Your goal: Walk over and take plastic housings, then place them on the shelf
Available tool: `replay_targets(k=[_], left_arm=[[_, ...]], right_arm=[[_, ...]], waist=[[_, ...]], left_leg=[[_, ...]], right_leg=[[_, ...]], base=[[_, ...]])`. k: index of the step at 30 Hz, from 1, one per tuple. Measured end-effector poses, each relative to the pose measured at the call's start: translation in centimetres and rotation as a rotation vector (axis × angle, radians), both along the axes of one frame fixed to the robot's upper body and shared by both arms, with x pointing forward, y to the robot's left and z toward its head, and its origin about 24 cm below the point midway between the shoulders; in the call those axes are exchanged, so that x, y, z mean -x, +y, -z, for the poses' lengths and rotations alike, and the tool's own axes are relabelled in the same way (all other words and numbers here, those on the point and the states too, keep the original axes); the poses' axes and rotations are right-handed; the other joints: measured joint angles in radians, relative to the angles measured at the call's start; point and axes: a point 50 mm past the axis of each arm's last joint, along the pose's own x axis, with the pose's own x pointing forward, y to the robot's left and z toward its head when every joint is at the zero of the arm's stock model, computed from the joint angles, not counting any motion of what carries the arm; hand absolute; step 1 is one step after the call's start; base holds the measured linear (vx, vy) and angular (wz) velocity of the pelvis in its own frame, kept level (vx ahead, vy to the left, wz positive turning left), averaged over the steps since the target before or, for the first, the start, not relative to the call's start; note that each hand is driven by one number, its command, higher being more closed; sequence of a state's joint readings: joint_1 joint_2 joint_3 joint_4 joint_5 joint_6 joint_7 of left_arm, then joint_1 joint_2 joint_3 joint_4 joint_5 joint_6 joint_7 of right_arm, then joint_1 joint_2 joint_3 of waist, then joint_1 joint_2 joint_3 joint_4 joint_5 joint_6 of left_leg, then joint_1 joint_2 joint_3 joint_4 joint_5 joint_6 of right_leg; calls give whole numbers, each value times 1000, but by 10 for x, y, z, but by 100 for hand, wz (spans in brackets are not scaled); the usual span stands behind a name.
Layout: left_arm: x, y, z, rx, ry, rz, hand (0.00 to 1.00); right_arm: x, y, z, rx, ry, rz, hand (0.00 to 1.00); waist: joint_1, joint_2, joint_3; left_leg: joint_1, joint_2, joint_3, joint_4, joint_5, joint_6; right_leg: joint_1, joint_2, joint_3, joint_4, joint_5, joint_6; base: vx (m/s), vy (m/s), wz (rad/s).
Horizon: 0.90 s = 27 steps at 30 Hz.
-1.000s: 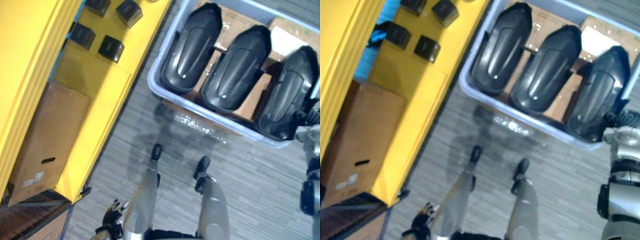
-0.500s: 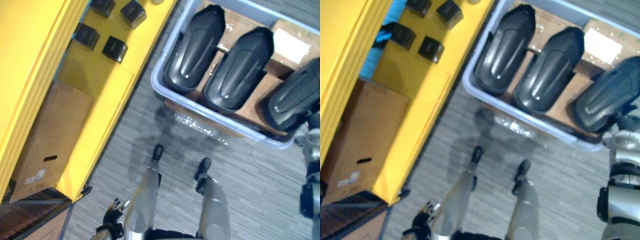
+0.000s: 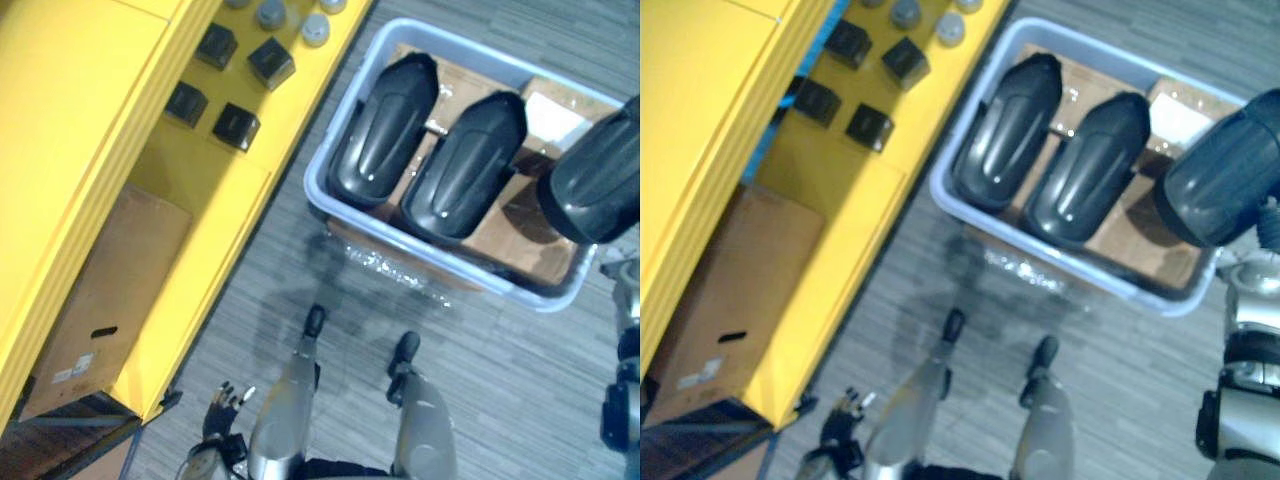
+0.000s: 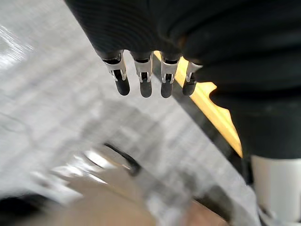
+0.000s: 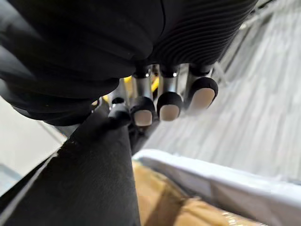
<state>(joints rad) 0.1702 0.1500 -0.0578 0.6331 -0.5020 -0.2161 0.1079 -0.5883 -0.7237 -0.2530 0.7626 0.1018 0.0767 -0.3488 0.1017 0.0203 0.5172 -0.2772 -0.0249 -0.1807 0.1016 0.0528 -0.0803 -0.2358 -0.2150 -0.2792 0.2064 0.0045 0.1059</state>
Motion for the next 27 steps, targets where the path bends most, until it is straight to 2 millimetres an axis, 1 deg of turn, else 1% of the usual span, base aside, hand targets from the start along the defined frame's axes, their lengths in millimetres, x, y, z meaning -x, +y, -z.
replay_targets(k=[2,5,8,9,10,11,13,14,15,16,17,18,20,22,23,24,25,27], left_arm=[[-6,-1,-6,1,-33,1,0],[-7,-1,-9,-1,-48,-8,0],[-12,1,-22,-18,-105,-42,0],[-45,5,-84,-106,-366,-45,0],[-50,6,-95,-121,-409,-35,0],[-51,7,-99,-144,-418,-25,0],[-51,8,-98,-146,-397,-21,0],[-54,6,-103,-143,-404,-16,0],[-58,3,-115,-147,-431,14,0],[-64,-1,-135,-186,-490,84,0],[-68,-3,-145,-210,-521,136,0],[-77,-4,-160,-245,-561,231,0],[-96,-6,-176,-286,-583,347,0],[-108,-9,-182,-291,-569,439,0],[-114,-11,-182,-288,-548,485,0],[-121,-15,-177,-280,-495,546,0],[-123,-17,-173,-269,-465,570,0],[-135,-27,-158,-206,-351,662,0]], right_arm=[[-1,5,4,-8,-2,-14,100],[2,12,14,5,13,-34,100],[7,25,25,44,23,-56,100],[22,39,44,132,82,-79,100],[24,43,48,132,89,-85,100],[24,44,50,134,96,-86,100],[24,44,51,133,100,-84,100],[25,44,51,134,103,-83,100],[27,44,52,152,122,-82,100],[27,47,53,168,136,-98,100],[27,49,54,178,146,-112,100],[27,56,57,197,169,-152,100],[25,66,62,222,201,-222,100],[23,70,64,231,214,-258,100],[23,71,64,233,215,-273,100],[21,74,65,241,226,-297,100],[21,75,65,246,232,-309,100],[20,78,64,261,222,-342,100]], waist=[[-4,-14,-1],[-3,-27,-9],[-3,-52,-52],[-6,-76,-144],[-10,-77,-166],[-12,-77,-174],[-15,-74,-185],[-17,-76,-190],[-13,-75,-191],[-12,-74,-195],[-12,-76,-203],[-9,-77,-233],[-18,-75,-282],[-38,-75,-313],[-46,-74,-313],[-56,-75,-319],[-60,-75,-327],[-70,-73,-337]], left_leg=[[8,2,-1,-7,0,0],[47,5,0,-31,0,0],[66,10,2,-67,4,2],[109,13,5,-99,5,2],[112,13,13,-100,5,2],[121,13,23,-100,5,2],[121,15,25,-105,5,2],[128,18,26,-114,5,3],[146,20,28,-127,6,5],[168,21,33,-134,6,6],[178,23,41,-138,4,8],[187,25,59,-149,4,9],[193,29,78,-163,5,10],[197,29,85,-167,5,11],[213,29,91,-170,6,11],[231,30,103,-175,6,11],[234,31,112,-177,6,11],[241,32,129,-180,2,16]], right_leg=[[12,2,-2,-12,4,1],[53,7,-6,-39,7,3],[66,16,-11,-63,7,2],[114,20,-21,-97,8,3],[116,19,-20,-97,8,3],[124,18,-17,-98,8,3],[131,20,-20,-107,8,2],[133,23,-21,-112,8,2],[145,23,-23,-112,8,3],[164,22,-23,-115,8,3],[170,23,-19,-117,8,3],[170,24,-10,-122,9,5],[170,24,7,-135,16,10],[175,24,10,-148,26,10],[189,25,13,-156,30,10],[205,26,20,-165,33,11],[203,26,30,-167,34,11],[203,27,42,-174,38,13]], base=[[63,-2,2],[52,-6,1],[90,-30,0],[202,-34,3],[195,-22,-1],[49,5,-4],[1,-3,2],[6,-8,5],[0,0,0],[2,0,-5],[12,6,-19],[21,7,-24],[47,16,-25],[44,20,-13],[29,20,-14],[12,16,-18],[8,13,-26],[-2,7,-23]])
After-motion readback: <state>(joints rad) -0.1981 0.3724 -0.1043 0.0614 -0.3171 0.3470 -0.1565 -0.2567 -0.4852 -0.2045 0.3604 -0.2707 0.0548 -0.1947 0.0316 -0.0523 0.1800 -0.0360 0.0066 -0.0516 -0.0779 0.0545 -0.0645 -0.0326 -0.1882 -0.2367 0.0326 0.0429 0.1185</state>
